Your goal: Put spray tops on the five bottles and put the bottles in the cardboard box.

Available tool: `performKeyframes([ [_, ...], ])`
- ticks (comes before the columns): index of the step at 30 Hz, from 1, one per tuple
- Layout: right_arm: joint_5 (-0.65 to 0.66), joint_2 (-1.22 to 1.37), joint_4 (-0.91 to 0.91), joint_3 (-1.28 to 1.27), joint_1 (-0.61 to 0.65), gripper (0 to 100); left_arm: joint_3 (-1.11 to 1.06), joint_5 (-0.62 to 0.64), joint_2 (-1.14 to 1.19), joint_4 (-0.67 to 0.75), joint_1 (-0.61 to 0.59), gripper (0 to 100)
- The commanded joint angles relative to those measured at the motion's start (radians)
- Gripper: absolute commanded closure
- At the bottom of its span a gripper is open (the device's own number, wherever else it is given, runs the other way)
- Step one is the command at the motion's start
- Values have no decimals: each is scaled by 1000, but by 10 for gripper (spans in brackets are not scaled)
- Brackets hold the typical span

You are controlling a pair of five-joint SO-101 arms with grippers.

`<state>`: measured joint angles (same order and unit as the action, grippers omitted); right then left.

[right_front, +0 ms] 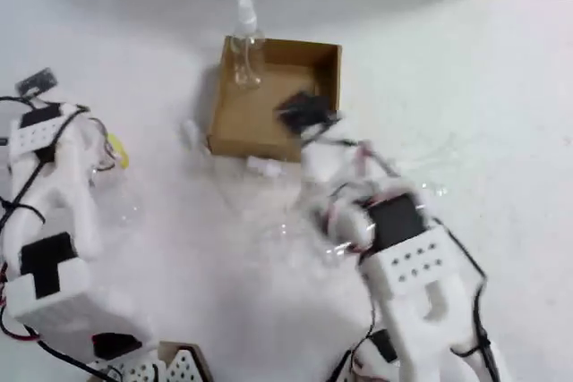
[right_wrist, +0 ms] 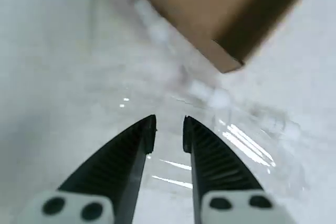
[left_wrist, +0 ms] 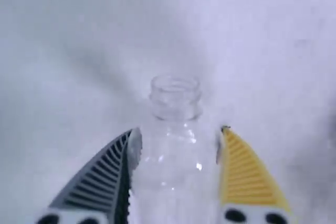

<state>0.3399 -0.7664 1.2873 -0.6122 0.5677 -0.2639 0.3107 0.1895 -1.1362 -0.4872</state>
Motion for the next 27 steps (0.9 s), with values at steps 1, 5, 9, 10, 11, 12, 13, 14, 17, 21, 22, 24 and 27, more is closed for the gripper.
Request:
performKeyframes([
  [1, 6, 44, -120, 9, 177, 933, 104, 15, 47, 23, -53, 966],
  [5, 38, 214, -289, 83, 196, 932, 140, 15, 87, 23, -68, 966],
  [9, 71, 458, -282, 308, 197, 932, 149, 15, 102, 23, -68, 966],
  [10, 71, 521, -259, 377, 199, 933, 149, 15, 104, 23, -68, 966],
  [11, 71, 585, -232, 450, 199, 934, 149, 15, 105, 23, -68, 966],
  [12, 69, 648, -205, 522, 199, 935, 149, 15, 105, 23, -68, 966],
  [13, 69, 711, -177, 592, 200, 935, 147, 15, 105, 23, -68, 966],
  [14, 69, 773, -148, 667, 200, 935, 147, 15, 105, 23, -68, 966],
  [17, 69, 940, -79, 873, 202, 935, 146, 15, 105, 25, -68, 966],
  [21, 69, 1135, -12, 1123, 225, 932, 144, 14, 105, 28, -68, 966],
  [22, 69, 1181, 2, 1181, 234, 932, 144, 14, 105, 29, -68, 966],
  [24, 69, 1268, 33, 1287, 245, 932, 143, 14, 105, 29, -68, 966],
  [27, 69, 1399, 51, 1422, 254, 932, 143, 11, 105, 29, -68, 966],
])
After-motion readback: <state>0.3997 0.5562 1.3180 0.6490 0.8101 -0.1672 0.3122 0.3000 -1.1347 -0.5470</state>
